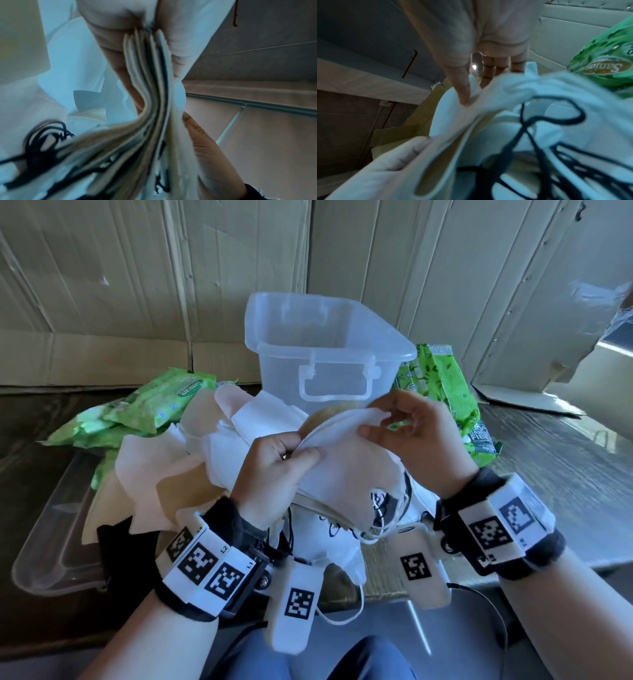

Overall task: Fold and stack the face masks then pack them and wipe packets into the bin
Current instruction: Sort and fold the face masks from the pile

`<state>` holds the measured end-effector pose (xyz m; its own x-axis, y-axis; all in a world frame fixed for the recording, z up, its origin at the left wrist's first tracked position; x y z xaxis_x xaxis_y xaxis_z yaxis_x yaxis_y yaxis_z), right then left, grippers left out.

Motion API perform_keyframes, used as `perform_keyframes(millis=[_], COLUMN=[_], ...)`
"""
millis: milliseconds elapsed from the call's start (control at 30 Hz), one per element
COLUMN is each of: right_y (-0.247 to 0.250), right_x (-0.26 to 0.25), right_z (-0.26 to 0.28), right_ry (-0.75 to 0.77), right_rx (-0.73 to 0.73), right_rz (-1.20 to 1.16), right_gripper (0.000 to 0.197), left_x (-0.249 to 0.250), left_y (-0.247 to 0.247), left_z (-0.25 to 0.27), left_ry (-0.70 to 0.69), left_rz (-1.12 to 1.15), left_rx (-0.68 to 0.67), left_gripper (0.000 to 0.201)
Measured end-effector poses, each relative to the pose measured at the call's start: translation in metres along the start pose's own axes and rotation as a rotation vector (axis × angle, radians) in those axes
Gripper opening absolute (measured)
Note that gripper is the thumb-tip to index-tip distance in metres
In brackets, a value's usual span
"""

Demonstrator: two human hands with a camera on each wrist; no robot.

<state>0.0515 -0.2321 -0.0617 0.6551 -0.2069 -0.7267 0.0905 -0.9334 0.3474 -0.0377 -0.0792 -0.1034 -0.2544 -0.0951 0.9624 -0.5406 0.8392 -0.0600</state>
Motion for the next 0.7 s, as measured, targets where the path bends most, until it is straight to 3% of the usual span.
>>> perform_keyframes(millis=[67,200,300,400,467,533,633,700], right_y=[0.001,-0.004,-0.009,-0.01,-0.013,-0.016,-0.02,-0.019], right_x=[-0.002,-0.004,-0.003,-0.002,0.001,0.0,0.0,0.001], right_z=[0.002,0.006,0.005,0.004,0.005,0.011,0.019,0.02], right_ry=[-0.03,-0.109,-0.141,-0.144,-0.11,-0.104,-0.188,-0.188], right_rx=[0.009,-0.119,-0.17,-0.093,-0.02,-0.101,-0.296,-0.234], right_rz=[-0.049,-0.234,-0.253,-0.232,-0.092,0.001,-0.155,-0.223], right_gripper=[0.022,0.017,0.039,0.06,0.061,0.071,0.05,0.036], left_x=[-0.001,-0.001,0.001,0.004,0.009,0.009,0.005,0.005], left_y=[0.0,0.001,0.003,0.004,0.003,0.003,0.002,0.001], left_z=[0.0,0.002,0.003,0.004,0.007,0.006,0.003,0.004], left_ry=[0.004,-0.003,-0.039,-0.07,-0.137,-0.256,-0.238,-0.156], left_rz=[-0.005,-0.02,-0.02,-0.001,0.014,-0.024,-0.014,0.058], left_rx=[0.001,-0.01,-0.021,-0.074,-0.145,-0.177,-0.128,0.042], left_gripper=[0.02,0.012,0.02,0.017,0.036,0.053,0.061,0.059])
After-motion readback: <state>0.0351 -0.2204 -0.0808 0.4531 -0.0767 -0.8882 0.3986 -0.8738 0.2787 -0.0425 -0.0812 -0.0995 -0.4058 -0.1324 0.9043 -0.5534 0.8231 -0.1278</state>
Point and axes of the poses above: each hand's wrist, its own z-axis away from the middle knuckle, its own y-axis out of the back of the hand, x = y × z, the point moved 2 cm from there along -z, towards the middle knuckle, and after that the axes turned 12 degrees about x, right-handed, at the moved point
